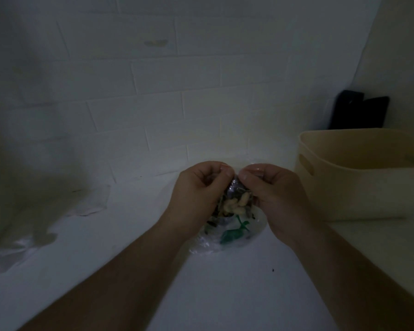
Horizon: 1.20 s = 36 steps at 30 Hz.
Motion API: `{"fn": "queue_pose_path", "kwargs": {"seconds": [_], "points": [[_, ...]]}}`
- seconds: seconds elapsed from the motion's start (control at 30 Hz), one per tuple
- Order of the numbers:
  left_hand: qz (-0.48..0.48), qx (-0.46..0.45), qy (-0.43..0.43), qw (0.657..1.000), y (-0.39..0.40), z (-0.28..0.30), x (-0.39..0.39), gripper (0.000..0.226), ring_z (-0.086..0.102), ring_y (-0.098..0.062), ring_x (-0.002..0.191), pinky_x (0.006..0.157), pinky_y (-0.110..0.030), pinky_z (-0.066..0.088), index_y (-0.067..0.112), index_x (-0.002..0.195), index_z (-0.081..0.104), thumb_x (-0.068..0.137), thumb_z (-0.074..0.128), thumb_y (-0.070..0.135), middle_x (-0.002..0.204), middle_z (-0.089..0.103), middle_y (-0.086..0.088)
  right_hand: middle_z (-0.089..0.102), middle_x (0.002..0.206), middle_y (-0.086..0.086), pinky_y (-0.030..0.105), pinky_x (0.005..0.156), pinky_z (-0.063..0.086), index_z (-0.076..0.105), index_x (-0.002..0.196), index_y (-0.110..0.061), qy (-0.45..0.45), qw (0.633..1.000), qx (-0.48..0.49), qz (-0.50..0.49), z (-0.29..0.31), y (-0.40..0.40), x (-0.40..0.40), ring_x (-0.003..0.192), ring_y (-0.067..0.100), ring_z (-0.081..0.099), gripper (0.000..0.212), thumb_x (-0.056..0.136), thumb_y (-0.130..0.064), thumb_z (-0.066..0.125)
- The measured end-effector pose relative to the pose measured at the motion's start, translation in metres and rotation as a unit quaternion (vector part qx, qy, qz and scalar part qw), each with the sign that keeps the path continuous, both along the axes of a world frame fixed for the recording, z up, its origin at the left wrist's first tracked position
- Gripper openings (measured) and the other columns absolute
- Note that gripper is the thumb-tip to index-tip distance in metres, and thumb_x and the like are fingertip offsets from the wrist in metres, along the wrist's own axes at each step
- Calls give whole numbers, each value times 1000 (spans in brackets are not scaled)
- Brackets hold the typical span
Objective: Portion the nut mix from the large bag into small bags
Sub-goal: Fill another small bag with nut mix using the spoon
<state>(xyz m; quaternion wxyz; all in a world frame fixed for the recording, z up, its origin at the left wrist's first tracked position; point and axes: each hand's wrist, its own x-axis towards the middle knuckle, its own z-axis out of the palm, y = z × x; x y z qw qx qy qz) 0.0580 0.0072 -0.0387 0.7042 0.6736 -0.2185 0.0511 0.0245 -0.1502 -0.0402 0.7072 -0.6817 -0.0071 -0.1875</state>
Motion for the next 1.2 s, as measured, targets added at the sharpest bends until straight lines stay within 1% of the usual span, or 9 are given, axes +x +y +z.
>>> {"fn": "queue_pose_path", "kwargs": {"seconds": [0.13,0.3,0.4,0.53,0.63,0.87,0.97,1.07,1.2], "points": [[-10,-1,7,1000,1,-1,0,15,70,-11,73,69,-23,55,6,90,76,101,65,9,79,77,-3,79,86,11,57,87,61,81,85,-19,-2,1000,-9,-8,0,-1,-1,84,32,76,7,89,-16,76],[-12,-4,14,1000,-2,0,0,19,67,-8,69,67,-21,53,9,86,75,101,65,7,74,74,1,78,77,4,33,67,59,78,82,-15,-11,998,-44,-37,4,1,-4,69,16,73,11,92,-12,74],[-10,4,19,1000,-2,0,0,17,66,-5,67,66,-18,52,9,88,73,101,64,6,72,73,7,77,76,-1,27,65,57,77,82,-18,-16,996,-71,-49,5,1,-6,69,11,73,10,91,-13,75],[-12,3,19,1000,0,2,-1,18,66,-7,66,64,-20,53,9,87,74,102,63,5,71,73,4,79,81,-1,34,74,62,78,84,-21,-5,996,-78,-37,7,1,-7,77,16,76,8,90,-15,77],[-15,15,15,1000,0,2,-3,20,64,-6,64,61,-19,51,11,85,74,101,64,4,70,72,5,79,80,-2,34,76,62,78,80,-24,-8,996,-87,-34,10,2,-9,78,17,76,14,90,-13,77],[-2,43,1,999,1,-1,0,16,70,-14,73,68,-26,56,17,88,75,100,67,9,79,76,-4,78,79,1,48,82,63,76,82,-20,4,993,-111,-37,10,3,-9,79,24,76,11,92,-15,75],[4,30,3,1000,2,2,-1,14,71,-12,74,70,-25,58,15,88,76,99,68,9,79,77,-3,79,80,0,43,78,63,77,80,-23,-1,995,-92,-41,11,1,-8,77,20,77,11,89,-17,80],[13,25,1,1000,3,3,-2,11,71,-14,75,73,-31,61,12,89,77,97,71,11,83,78,-9,78,77,-2,34,72,61,75,77,-23,9,996,-71,-44,12,-3,-7,73,14,76,13,86,-18,83],[10,20,6,1000,2,2,-3,10,73,-18,79,78,-38,62,14,90,77,97,71,10,86,78,-10,77,75,-2,35,72,61,73,79,-21,22,996,-84,-27,10,-4,-8,71,13,74,12,88,-15,80]]}}
